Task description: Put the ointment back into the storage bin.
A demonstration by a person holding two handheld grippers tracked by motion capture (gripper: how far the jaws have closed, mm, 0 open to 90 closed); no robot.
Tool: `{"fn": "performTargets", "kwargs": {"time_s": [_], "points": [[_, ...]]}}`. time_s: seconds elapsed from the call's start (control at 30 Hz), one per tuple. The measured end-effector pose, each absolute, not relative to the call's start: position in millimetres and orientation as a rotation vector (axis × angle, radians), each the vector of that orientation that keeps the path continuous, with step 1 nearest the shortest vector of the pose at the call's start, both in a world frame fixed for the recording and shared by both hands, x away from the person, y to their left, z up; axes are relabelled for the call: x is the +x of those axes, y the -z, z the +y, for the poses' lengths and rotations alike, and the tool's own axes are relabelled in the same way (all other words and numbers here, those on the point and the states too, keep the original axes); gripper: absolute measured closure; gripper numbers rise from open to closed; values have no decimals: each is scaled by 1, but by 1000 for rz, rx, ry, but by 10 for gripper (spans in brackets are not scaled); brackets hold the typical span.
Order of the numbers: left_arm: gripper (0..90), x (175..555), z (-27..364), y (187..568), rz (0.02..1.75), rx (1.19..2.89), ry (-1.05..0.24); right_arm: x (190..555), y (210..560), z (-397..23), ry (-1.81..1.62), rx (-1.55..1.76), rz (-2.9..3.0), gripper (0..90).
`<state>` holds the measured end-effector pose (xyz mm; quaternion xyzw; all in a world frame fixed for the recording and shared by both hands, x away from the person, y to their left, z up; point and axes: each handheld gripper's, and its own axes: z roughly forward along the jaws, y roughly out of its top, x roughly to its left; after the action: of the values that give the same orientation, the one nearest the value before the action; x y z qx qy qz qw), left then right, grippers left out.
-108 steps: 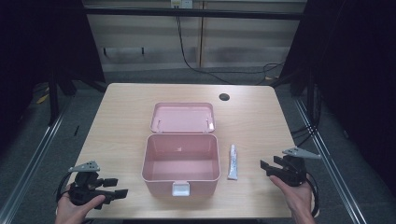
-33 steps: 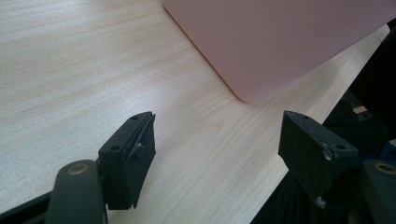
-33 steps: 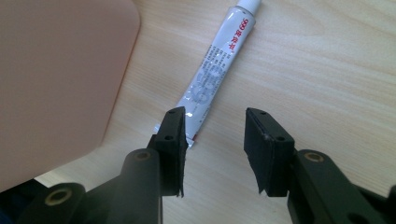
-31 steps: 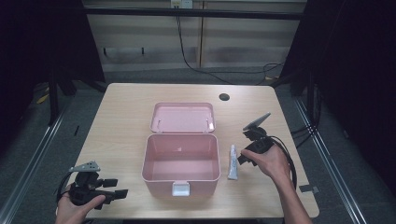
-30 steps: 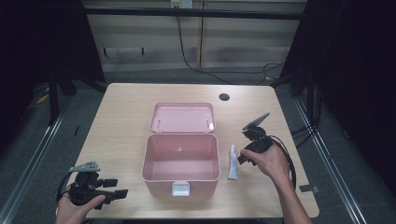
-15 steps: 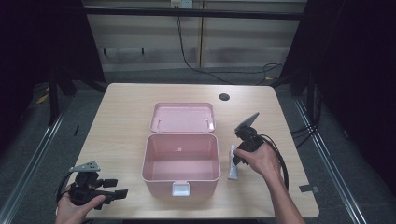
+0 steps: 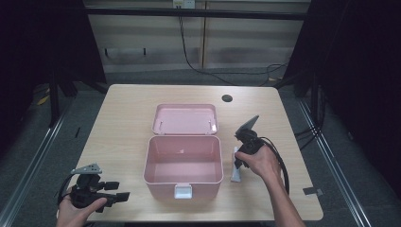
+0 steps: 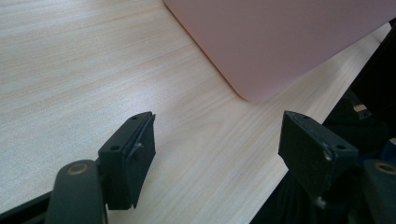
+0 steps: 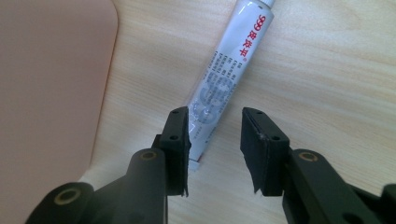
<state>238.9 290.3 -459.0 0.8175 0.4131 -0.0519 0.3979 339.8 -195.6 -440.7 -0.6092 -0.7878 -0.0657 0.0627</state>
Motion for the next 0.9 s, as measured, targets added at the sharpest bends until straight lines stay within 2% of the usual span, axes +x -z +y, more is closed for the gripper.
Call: {"fn": "performTargets", "kwargs": {"time_s": [0.67,0.9], "points": [[270,239,291,458,1037,2067,135,348,455,-184,146,-1873,-2397,626],[270,239,290,459,1039,2067,132,350,456,-183,152,-1865,-2408,659]]}}
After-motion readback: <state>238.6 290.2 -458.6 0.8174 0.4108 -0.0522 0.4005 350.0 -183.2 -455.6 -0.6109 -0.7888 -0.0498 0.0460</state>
